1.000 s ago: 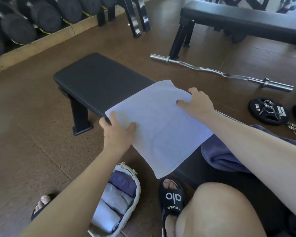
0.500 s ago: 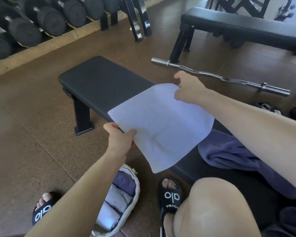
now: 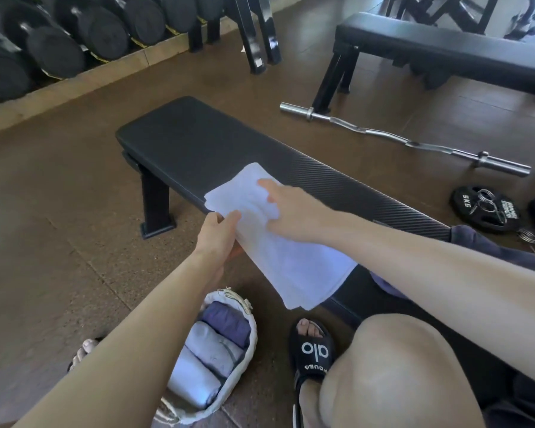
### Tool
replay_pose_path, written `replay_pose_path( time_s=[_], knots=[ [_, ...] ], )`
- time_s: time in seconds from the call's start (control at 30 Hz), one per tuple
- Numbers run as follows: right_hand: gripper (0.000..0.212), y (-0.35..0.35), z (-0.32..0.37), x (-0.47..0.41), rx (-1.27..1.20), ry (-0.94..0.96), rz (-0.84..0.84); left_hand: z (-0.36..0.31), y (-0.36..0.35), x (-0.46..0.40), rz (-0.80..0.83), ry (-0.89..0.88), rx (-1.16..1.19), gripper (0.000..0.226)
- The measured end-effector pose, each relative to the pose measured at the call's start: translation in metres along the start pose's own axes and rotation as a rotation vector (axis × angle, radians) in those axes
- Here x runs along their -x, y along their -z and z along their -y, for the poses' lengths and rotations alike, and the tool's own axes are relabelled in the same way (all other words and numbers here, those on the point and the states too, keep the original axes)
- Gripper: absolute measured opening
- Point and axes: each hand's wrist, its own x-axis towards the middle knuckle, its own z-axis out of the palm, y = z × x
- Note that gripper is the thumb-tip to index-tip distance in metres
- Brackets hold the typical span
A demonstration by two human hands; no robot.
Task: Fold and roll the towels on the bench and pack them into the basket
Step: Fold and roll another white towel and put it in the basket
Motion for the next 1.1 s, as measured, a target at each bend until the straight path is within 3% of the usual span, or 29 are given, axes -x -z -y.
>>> replay_pose_path(
  time_s=[0.2, 0.43, 0.53, 0.83, 0.93, 1.0, 1.1],
  knots=[
    [0.058, -0.010, -0.046, -0.008, 0.135, -0.115, -0.204, -0.018, 0.002, -0.013, -0.259, -0.127, -0.209, 0.019],
    [0.050, -0.043, -0.072, -0.009, 0.290, 0.058, -0.376, -0.035, 0.012, -0.030, -0.343, -0.300, -0.210, 0.011],
    [0.049, -0.057, -0.079, -0.004, 0.306, 0.068, -0.400, -0.034, 0.015, -0.036, -0.346, -0.281, -0.292, 0.013],
    [0.060, -0.030, -0.062, -0.002, 0.009, -0.084, -0.340, -0.036, 0.014, -0.037, -0.361, -0.219, -0.407, 0.019],
    [0.063, -0.016, -0.058, 0.003, -0.181, -0.208, -0.229, -0.028, 0.006, -0.019, -0.300, -0.161, -0.363, 0.041],
    [0.059, -0.009, -0.059, 0.007, -0.214, -0.293, -0.130, -0.015, -0.001, -0.003, -0.237, -0.133, -0.336, 0.055],
    [0.045, -0.005, -0.062, 0.014, -0.158, -0.336, -0.084, 0.004, -0.017, 0.026, -0.152, -0.140, -0.339, 0.052]
  ],
)
